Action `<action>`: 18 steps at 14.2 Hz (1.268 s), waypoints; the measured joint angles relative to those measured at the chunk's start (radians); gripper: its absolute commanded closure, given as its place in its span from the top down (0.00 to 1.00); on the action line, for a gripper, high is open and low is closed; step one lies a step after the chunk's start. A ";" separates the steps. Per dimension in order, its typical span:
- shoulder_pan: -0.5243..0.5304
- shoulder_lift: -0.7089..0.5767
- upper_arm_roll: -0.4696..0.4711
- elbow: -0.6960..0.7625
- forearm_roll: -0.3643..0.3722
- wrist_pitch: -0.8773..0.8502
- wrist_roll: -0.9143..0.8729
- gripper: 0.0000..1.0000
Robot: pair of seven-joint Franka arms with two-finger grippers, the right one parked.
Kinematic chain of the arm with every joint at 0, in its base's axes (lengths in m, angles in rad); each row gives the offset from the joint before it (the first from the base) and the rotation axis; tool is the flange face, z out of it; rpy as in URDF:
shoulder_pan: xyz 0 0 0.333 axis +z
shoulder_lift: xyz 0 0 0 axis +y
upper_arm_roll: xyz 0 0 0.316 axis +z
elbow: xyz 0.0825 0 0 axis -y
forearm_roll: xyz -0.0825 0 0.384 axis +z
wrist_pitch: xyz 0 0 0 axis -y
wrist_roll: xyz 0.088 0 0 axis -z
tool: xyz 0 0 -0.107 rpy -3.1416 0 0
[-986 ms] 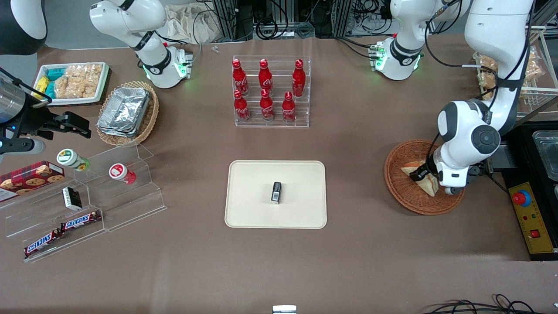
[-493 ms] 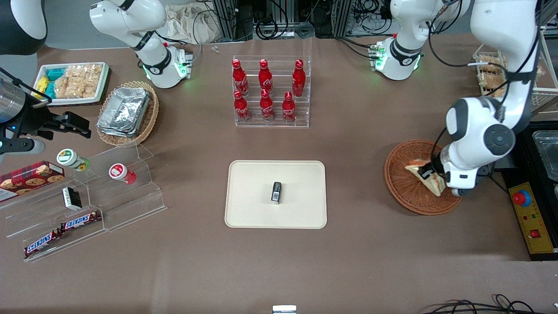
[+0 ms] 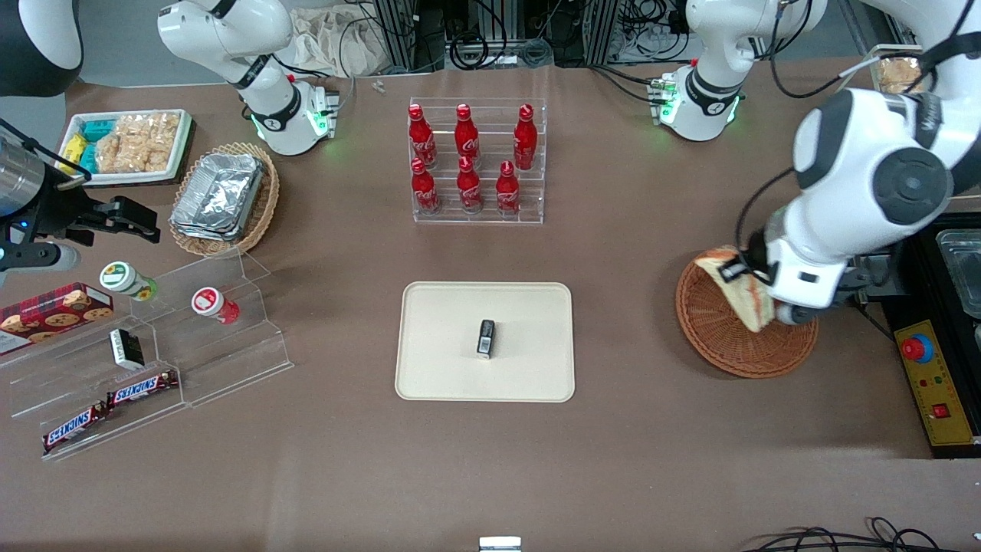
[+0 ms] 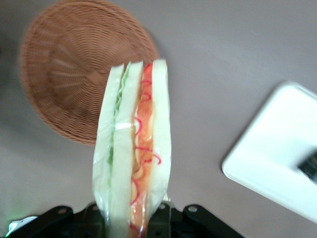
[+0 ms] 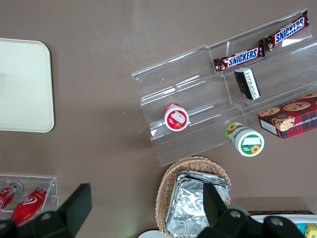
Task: Place sandwich from basket to tray
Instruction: 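Carry the held sandwich over to the white tray, then lower the sandwich onto the tray beside the black box and open the left gripper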
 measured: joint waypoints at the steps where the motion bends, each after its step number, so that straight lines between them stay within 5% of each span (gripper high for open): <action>1: -0.002 0.007 -0.045 0.004 0.000 0.001 -0.001 0.00; 5: -0.007 0.096 -0.202 0.020 0.000 0.116 -0.002 0.00; 9: -0.076 0.217 -0.238 0.023 0.011 0.300 -0.002 0.00; 14: -0.153 0.366 -0.238 0.027 0.223 0.428 -0.050 0.00; 18: -0.164 0.485 -0.238 0.029 0.366 0.592 -0.063 0.33</action>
